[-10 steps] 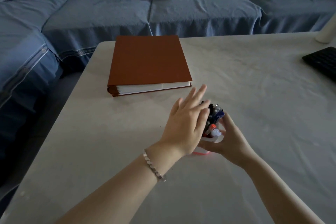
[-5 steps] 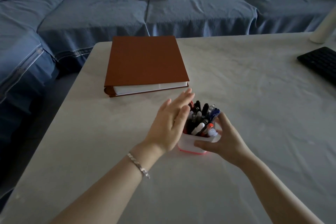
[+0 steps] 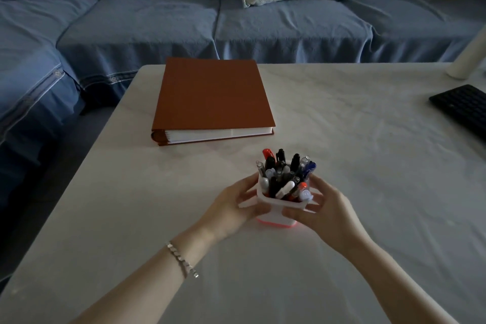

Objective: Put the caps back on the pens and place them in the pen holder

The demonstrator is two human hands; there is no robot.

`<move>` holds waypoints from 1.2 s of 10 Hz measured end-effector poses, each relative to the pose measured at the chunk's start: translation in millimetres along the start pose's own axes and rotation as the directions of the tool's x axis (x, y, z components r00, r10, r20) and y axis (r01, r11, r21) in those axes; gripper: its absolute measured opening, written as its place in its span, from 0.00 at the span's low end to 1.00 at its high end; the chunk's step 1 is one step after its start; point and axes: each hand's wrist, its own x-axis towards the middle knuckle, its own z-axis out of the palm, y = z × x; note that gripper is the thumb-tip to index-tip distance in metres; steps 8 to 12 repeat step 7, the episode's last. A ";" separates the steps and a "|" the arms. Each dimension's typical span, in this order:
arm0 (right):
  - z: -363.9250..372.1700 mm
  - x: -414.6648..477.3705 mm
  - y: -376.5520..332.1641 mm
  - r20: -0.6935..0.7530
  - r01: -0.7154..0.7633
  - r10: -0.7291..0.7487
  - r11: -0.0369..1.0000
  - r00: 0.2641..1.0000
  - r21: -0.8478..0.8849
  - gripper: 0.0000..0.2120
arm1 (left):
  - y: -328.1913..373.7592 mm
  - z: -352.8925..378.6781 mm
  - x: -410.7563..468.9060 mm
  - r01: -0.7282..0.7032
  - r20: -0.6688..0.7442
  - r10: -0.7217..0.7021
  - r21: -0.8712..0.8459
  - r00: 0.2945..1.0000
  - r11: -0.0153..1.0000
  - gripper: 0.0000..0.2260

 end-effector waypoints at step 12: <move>7.0 108.0 -13.4 -0.168 -0.061 0.037 0.988 0.985 -0.140 0.19 | 10.8 -35.3 98.9 0.070 -0.193 -0.042 0.143 0.980 0.987 0.18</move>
